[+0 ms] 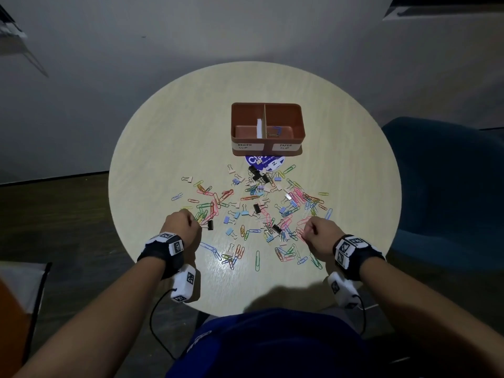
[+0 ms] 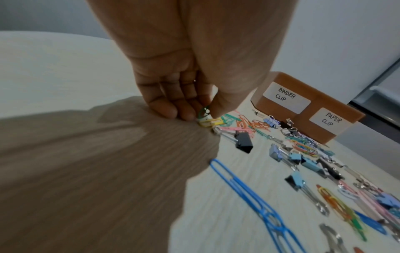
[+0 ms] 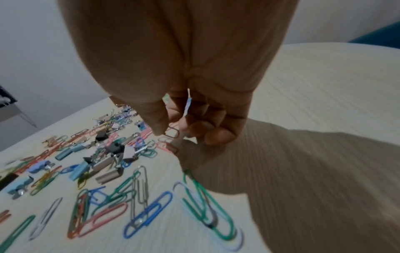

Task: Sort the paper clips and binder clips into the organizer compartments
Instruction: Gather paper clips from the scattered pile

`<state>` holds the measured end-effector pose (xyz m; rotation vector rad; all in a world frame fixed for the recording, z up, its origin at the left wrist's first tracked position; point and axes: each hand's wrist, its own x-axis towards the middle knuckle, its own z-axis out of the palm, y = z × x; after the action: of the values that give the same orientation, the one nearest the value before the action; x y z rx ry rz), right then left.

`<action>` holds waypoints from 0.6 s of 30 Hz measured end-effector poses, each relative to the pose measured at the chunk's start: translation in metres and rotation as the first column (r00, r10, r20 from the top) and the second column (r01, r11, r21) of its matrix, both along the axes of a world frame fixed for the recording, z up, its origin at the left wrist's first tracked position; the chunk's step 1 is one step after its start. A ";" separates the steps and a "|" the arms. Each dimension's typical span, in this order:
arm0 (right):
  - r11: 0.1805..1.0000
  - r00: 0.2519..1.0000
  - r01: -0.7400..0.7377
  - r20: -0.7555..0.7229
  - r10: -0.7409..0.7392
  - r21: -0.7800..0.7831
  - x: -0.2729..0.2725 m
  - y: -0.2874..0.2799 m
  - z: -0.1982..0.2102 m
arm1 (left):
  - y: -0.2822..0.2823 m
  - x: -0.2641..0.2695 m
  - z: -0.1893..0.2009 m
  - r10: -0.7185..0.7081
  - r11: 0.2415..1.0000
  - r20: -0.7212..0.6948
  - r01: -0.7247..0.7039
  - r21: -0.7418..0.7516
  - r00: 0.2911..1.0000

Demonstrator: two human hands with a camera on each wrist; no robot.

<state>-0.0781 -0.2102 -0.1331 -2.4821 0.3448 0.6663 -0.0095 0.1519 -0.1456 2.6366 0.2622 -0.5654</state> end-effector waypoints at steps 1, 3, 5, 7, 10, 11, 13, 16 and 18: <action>1.000 1.000 0.009 0.014 -0.009 0.003 0.000 -0.002 0.001 | 0.001 -0.001 0.000 0.013 1.000 0.010 -0.013 -0.009 1.000; 1.000 0.999 0.024 0.030 -0.024 0.000 -0.001 -0.005 0.002 | 0.003 -0.002 -0.002 0.039 0.998 0.030 -0.038 -0.046 0.999; 0.999 0.999 0.035 0.017 -0.036 0.008 -0.001 -0.005 0.002 | 0.006 -0.002 -0.003 0.067 0.994 0.036 -0.063 -0.086 0.997; 0.999 0.999 0.048 -0.007 -0.048 0.003 -0.002 -0.002 0.002 | 0.006 -0.001 -0.002 0.066 0.995 0.028 -0.064 -0.082 0.997; 0.998 0.999 -0.015 -0.035 0.012 -0.066 -0.002 0.003 0.000 | 0.004 0.000 -0.001 0.025 0.999 0.021 -0.025 -0.028 0.999; 0.996 0.998 -0.039 -0.044 0.035 -0.084 -0.002 0.004 -0.001 | 0.002 -0.001 0.001 0.008 1.000 0.016 -0.008 -0.011 1.000; 0.991 0.996 -0.079 -0.058 0.073 -0.111 -0.001 0.010 -0.002 | 0.001 -0.002 0.003 -0.031 0.999 -0.002 0.031 0.020 1.000; 0.983 0.994 -0.098 -0.066 0.089 -0.157 -0.002 0.013 0.000 | -0.001 -0.001 0.004 -0.056 0.998 -0.010 0.056 0.020 0.998; 0.980 0.992 -0.113 -0.065 0.104 -0.163 -0.002 0.013 0.001 | -0.002 -0.002 0.005 -0.042 0.999 -0.010 0.042 0.006 0.999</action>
<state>-0.0800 -0.1967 -0.1323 -2.6604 0.2983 0.7815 -0.0113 0.1500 -0.1410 2.6518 0.2129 -0.5926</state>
